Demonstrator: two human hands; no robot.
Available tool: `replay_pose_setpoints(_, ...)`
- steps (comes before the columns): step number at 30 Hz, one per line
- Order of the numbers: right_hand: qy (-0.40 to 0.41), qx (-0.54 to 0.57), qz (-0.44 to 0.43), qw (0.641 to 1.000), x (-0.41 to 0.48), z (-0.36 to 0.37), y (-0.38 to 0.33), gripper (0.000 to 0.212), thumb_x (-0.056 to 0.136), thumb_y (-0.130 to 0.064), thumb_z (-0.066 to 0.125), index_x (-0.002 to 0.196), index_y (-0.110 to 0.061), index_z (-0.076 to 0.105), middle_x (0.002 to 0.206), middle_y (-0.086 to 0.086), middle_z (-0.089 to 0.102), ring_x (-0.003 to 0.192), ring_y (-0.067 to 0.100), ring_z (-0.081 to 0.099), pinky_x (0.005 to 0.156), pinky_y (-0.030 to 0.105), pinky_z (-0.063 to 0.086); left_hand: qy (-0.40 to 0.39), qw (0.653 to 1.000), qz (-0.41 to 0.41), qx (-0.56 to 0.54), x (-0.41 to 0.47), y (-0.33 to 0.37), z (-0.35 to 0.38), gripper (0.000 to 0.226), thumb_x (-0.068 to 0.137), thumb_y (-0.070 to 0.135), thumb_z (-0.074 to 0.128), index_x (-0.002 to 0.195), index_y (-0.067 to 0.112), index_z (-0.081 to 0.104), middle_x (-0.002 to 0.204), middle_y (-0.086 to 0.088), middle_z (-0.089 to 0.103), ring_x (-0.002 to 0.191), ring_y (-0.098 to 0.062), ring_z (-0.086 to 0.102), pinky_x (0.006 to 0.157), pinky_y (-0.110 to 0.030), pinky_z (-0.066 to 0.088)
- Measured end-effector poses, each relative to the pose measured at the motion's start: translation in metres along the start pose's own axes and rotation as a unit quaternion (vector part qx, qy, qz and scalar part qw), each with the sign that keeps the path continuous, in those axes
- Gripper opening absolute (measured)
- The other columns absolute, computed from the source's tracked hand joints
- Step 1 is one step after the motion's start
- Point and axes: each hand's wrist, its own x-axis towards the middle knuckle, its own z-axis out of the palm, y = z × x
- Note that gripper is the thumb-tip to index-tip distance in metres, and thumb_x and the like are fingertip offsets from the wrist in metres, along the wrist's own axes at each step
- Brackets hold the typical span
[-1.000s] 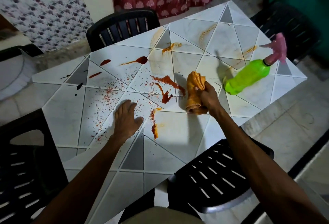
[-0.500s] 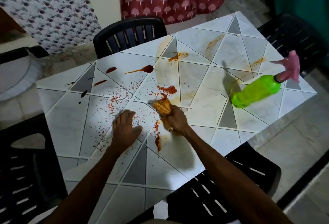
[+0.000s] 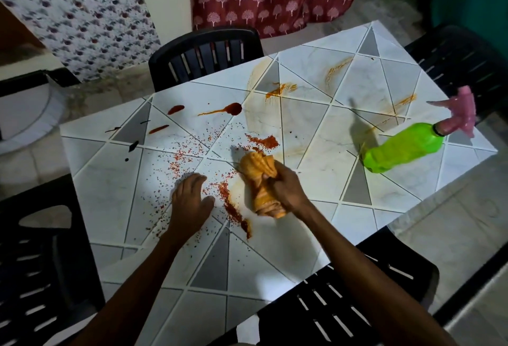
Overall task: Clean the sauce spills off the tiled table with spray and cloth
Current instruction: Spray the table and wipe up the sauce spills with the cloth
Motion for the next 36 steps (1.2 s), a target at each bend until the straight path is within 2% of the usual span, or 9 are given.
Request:
replay_pose_setpoints(5, 0.070, -0.004, -0.006, 0.998, 0.041, -0.066, -0.013, 0.038, 0.091, -0.009, 0.057, 0.128, -0.016, 0.062, 0.117, 0.002, 0.065, 0.109, 0.027, 0.060, 0.096, 0.038, 0.048, 0.001, 1.000, 0.019, 0.023, 0.013, 0.001, -0.001, 0.065, 0.087, 0.052, 0.044, 0.140, 0.013, 0.048, 0.149, -0.011, 0.043, 0.141, -0.029, 0.033, 0.112, -0.055, 0.028)
replay_pose_setpoints(10, 0.124, -0.070, 0.017, 0.990, 0.087, -0.102, -0.018, 0.052, 0.072, -0.032, 0.046, 0.118, -0.018, 0.063, 0.110, 0.006, 0.069, 0.103, 0.032, 0.062, 0.088, 0.043, 0.051, -0.009, 0.998, 0.017, 0.060, 0.028, 0.001, -0.001, 0.074, 0.083, 0.056, 0.044, 0.140, 0.010, 0.049, 0.150, -0.014, 0.043, 0.141, -0.033, 0.034, 0.110, -0.060, 0.028)
replay_pose_setpoints(12, 0.119, -0.088, 0.034, 0.988, 0.106, -0.104, -0.015, 0.057, 0.069, -0.032, 0.045, 0.121, -0.015, 0.062, 0.112, 0.012, 0.069, 0.106, 0.036, 0.062, 0.088, 0.044, 0.051, -0.018, 0.997, 0.013, 0.074, 0.031, -0.001, 0.001, 0.079, 0.080, 0.061, 0.042, 0.141, 0.010, 0.049, 0.150, -0.015, 0.043, 0.142, -0.033, 0.034, 0.111, -0.059, 0.030)
replay_pose_setpoints(15, 0.082, -0.089, 0.058, 0.991, 0.123, -0.090, -0.019, 0.050, 0.089, -0.026, 0.053, 0.137, -0.012, 0.055, 0.127, 0.017, 0.065, 0.115, 0.038, 0.060, 0.097, 0.050, 0.051, -0.020, 0.996, 0.004, 0.090, 0.034, -0.005, 0.002, 0.083, 0.079, 0.065, 0.042, 0.141, 0.010, 0.048, 0.149, -0.015, 0.043, 0.142, -0.034, 0.035, 0.110, -0.061, 0.032)
replay_pose_setpoints(21, -0.025, -0.107, 0.011, 0.994, 0.107, -0.031, -0.034, 0.051, 0.083, -0.040, 0.056, 0.126, -0.012, 0.062, 0.109, 0.011, 0.073, 0.097, 0.031, 0.070, 0.090, 0.048, 0.056, -0.018, 0.994, 0.008, 0.104, 0.034, -0.018, -0.004, 0.084, 0.081, 0.069, 0.042, 0.139, 0.009, 0.050, 0.148, -0.017, 0.045, 0.139, -0.036, 0.037, 0.108, -0.059, 0.037)
replay_pose_setpoints(24, -0.096, -0.124, -0.029, 0.987, 0.082, 0.004, -0.034, 0.047, 0.085, -0.036, 0.059, 0.128, -0.017, 0.062, 0.108, 0.006, 0.074, 0.089, 0.022, 0.071, 0.084, 0.045, 0.059, -0.029, 0.994, 0.004, 0.103, 0.034, -0.026, -0.006, 0.085, 0.081, 0.071, 0.043, 0.139, 0.009, 0.049, 0.148, -0.017, 0.045, 0.139, -0.036, 0.038, 0.109, -0.059, 0.036)
replay_pose_setpoints(30, -0.184, -0.184, -0.077, 0.962, 0.044, 0.052, -0.015, 0.060, 0.089, -0.025, 0.061, 0.147, -0.017, 0.048, 0.144, 0.012, 0.055, 0.125, 0.030, 0.055, 0.097, 0.032, 0.044, -0.030, 0.996, 0.003, 0.087, 0.035, -0.033, -0.010, 0.085, 0.082, 0.074, 0.045, 0.138, 0.009, 0.051, 0.146, -0.017, 0.047, 0.137, -0.036, 0.041, 0.108, -0.057, 0.037)
replay_pose_setpoints(32, -0.186, -0.179, -0.069, 0.964, 0.040, 0.050, -0.009, 0.063, 0.084, -0.026, 0.057, 0.146, -0.016, 0.050, 0.141, 0.013, 0.056, 0.123, 0.029, 0.055, 0.095, 0.031, 0.043, -0.032, 0.996, 0.001, 0.084, 0.035, -0.033, -0.010, 0.084, 0.082, 0.073, 0.046, 0.138, 0.010, 0.051, 0.146, -0.017, 0.047, 0.137, -0.035, 0.040, 0.108, -0.057, 0.037)
replay_pose_setpoints(36, -0.113, -0.104, -0.047, 0.987, 0.045, 0.017, -0.014, 0.045, 0.095, -0.002, 0.057, 0.139, -0.012, 0.056, 0.133, 0.004, 0.060, 0.121, 0.023, 0.057, 0.102, 0.034, 0.046, -0.017, 0.997, 0.013, 0.072, 0.038, -0.030, -0.008, 0.082, 0.085, 0.071, 0.039, 0.138, 0.009, 0.052, 0.145, -0.016, 0.048, 0.138, -0.034, 0.039, 0.110, -0.057, 0.034)
